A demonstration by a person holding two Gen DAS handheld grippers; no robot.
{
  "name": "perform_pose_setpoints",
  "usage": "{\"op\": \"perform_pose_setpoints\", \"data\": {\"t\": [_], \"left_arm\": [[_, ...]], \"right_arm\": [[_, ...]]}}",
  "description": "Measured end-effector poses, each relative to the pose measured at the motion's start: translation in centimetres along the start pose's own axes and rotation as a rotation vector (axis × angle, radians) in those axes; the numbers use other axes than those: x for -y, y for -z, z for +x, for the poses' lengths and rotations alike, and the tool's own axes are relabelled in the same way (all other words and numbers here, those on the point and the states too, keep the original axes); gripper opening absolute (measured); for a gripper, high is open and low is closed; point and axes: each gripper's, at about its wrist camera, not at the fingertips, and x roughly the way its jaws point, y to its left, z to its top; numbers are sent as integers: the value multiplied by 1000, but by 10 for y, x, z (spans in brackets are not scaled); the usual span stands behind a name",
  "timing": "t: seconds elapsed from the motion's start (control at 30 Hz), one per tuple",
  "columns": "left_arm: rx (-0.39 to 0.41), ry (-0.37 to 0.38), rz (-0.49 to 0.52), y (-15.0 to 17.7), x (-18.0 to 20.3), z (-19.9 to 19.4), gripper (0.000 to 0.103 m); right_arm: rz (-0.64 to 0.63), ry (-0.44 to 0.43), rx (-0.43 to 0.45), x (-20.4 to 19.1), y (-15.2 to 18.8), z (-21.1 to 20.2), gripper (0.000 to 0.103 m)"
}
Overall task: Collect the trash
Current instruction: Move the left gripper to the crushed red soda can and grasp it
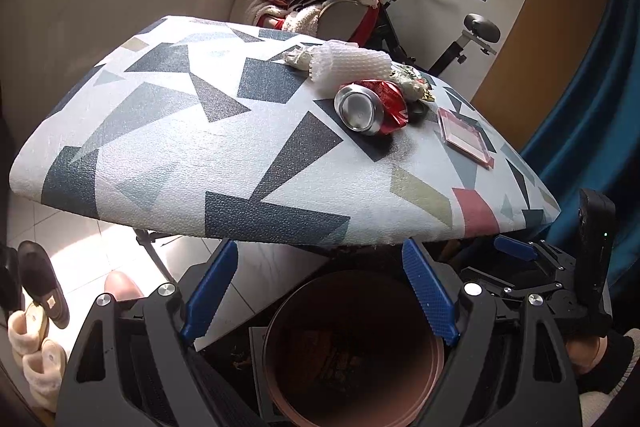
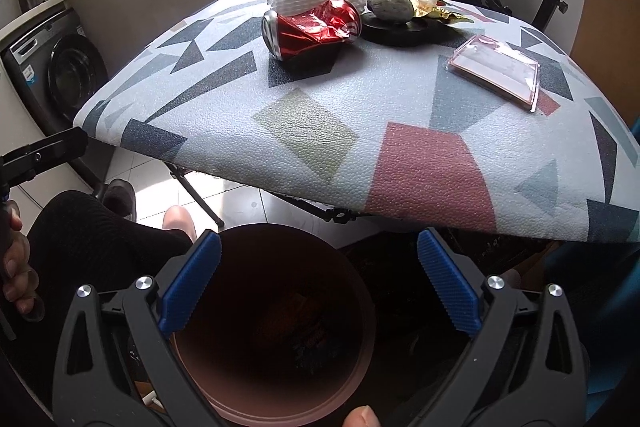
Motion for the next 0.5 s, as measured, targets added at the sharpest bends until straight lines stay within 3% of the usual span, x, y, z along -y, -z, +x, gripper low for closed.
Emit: {"op": "perform_pose_setpoints", "data": {"t": [0.3,0.5], "left_arm": [[-14,-10,-3,0,-1,3,82],[-47,-15,-124,-13,-9,10,82]], "right_arm": [[105,-8,22,19,-2,-1,97],[180,-29,59,33,-2,-3,97]]}}
